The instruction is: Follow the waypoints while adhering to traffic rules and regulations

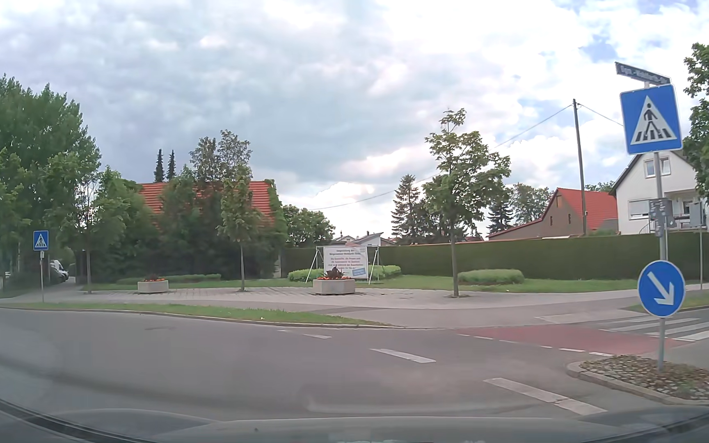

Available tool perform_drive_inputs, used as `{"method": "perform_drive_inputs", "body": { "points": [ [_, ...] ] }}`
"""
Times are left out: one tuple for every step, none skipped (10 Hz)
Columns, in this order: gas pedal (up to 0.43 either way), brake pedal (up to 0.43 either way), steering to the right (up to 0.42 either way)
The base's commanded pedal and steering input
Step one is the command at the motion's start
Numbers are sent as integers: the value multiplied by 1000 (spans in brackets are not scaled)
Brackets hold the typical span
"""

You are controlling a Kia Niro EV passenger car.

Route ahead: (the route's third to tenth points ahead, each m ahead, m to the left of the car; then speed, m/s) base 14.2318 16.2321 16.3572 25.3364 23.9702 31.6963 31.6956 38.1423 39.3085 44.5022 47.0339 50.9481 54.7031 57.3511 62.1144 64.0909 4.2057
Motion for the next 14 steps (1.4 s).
{"method": "perform_drive_inputs", "body": {
  "points": [
    [0, 18, -157],
    [0, 18, -170],
    [0, 18, -183],
    [0, 18, -202],
    [0, 18, -216],
    [0, 18, -232],
    [0, 18, -251],
    [0, 18, -268],
    [0, 18, -295],
    [0, 18, -308],
    [0, 18, -319],
    [0, 18, -331],
    [0, 18, -340],
    [0, 18, -343]
  ]
}}
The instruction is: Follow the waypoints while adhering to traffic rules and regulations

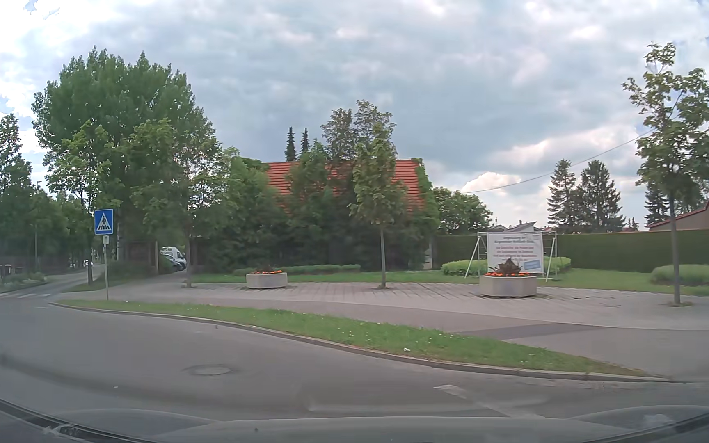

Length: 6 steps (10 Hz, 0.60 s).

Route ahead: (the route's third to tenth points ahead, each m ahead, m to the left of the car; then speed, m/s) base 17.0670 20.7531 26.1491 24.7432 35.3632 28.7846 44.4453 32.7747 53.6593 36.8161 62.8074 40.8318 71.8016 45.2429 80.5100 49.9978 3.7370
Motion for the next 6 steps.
{"method": "perform_drive_inputs", "body": {
  "points": [
    [0, 18, -348],
    [0, 18, -354],
    [8, 18, -355],
    [8, 18, -358],
    [8, 18, -362],
    [8, 18, -365]
  ]
}}
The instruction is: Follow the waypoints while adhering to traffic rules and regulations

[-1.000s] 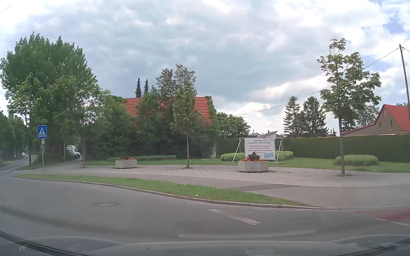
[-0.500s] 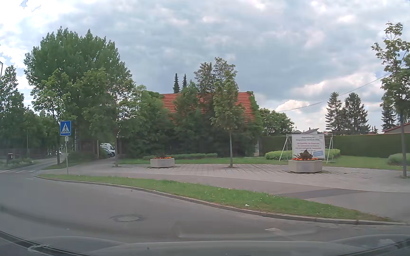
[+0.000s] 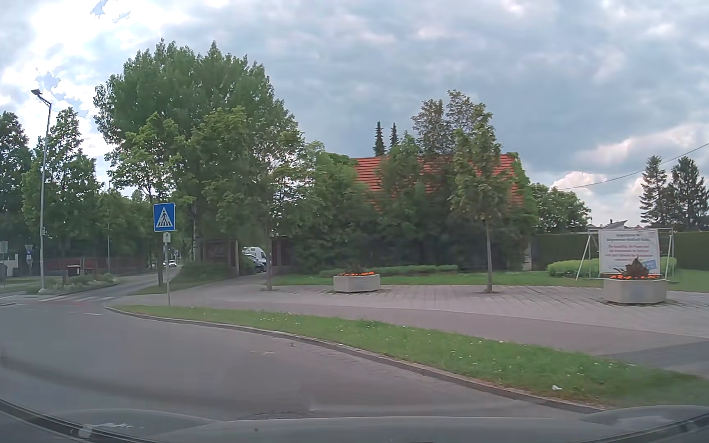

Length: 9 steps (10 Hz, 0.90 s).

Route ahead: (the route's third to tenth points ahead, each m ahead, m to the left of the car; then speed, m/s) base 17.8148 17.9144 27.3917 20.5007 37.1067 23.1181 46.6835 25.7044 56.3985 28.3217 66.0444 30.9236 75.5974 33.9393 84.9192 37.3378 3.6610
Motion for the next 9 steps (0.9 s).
{"method": "perform_drive_inputs", "body": {
  "points": [
    [8, 18, -366],
    [8, 18, -370],
    [8, 18, -371],
    [8, 18, -371],
    [28, 18, -370],
    [39, 18, -368],
    [39, 18, -368],
    [39, 18, -369],
    [39, 18, -369]
  ]
}}
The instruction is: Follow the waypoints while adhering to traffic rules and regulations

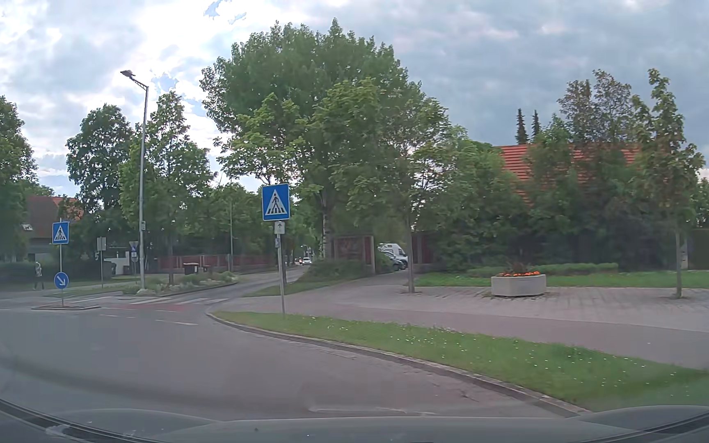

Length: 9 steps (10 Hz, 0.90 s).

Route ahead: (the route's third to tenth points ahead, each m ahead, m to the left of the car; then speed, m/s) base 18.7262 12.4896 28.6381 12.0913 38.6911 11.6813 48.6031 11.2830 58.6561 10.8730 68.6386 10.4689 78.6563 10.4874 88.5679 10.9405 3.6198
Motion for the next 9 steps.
{"method": "perform_drive_inputs", "body": {
  "points": [
    [39, 18, -370],
    [39, 18, -371],
    [39, 18, -371],
    [20, 18, -371],
    [20, 18, -369],
    [20, 18, -362],
    [20, 18, -352],
    [20, 18, -346],
    [20, 18, -338]
  ]
}}
